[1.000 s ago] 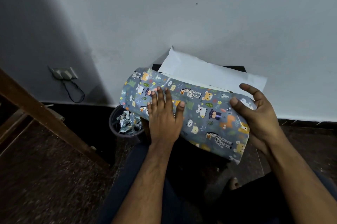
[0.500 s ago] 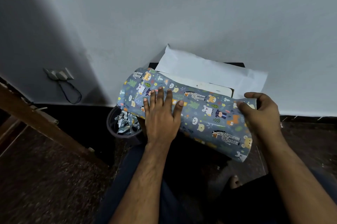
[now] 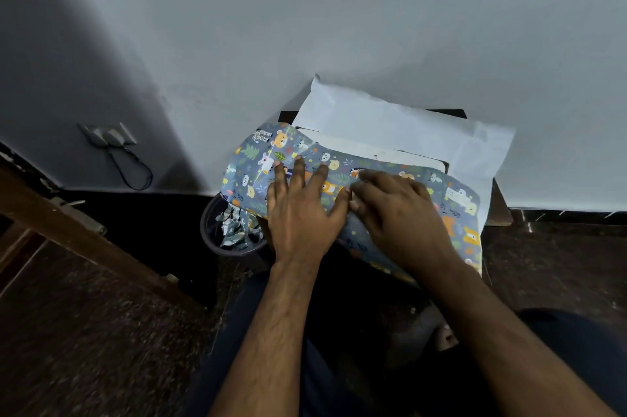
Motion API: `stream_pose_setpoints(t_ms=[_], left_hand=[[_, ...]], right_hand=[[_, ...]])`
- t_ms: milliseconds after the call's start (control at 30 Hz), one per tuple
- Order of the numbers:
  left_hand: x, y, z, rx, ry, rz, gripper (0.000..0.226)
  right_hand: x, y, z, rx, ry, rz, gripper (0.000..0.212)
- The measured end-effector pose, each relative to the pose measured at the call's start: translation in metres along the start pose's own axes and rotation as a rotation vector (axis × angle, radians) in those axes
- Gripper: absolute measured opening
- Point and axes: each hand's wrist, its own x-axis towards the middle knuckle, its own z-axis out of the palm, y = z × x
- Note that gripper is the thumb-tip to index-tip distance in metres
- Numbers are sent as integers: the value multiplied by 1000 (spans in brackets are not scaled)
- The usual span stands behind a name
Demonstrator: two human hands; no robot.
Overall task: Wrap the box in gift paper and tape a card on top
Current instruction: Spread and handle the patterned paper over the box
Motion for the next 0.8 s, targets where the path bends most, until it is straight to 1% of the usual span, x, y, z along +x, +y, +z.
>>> stream_pose_setpoints(t_ms=[100,167,267,333,400,467,533,600,633,700,800], left_hand=[[0,-4,4,-48,11,13,61],[3,-10,5,-101,65,-17,58],[10,-18,7,-165,67,-79,49],[12,-19,7,-202,69,-79,42],[12,-21,8,-274,124,-82,37],[13,-24,9,-330,225,-111,33],[16,-28,10,-329,262,-202,39],[18,-29,9,-359,262,-312,53],[20,-30,7,-411,272,-360,61],[24,-35,5,-578,319,-448,71],[37,-57,0,-868,434,-688,69]], right_hand=[[6,-10,7,-46,-47,32,47],[10,-16,10,-84,-38,54,51],[21,-28,15,-123,-43,63,50],[31,-34,20,-112,-67,66,46],[40,-37,24,-101,-87,77,46],[48,-41,25,-97,-122,89,49],[57,-44,26,-109,-179,103,48],[70,-44,27,-169,-192,105,42],[79,-43,29,-198,-182,104,40],[97,-41,33,-206,-154,137,36],[118,-44,46,-165,-120,191,28]])
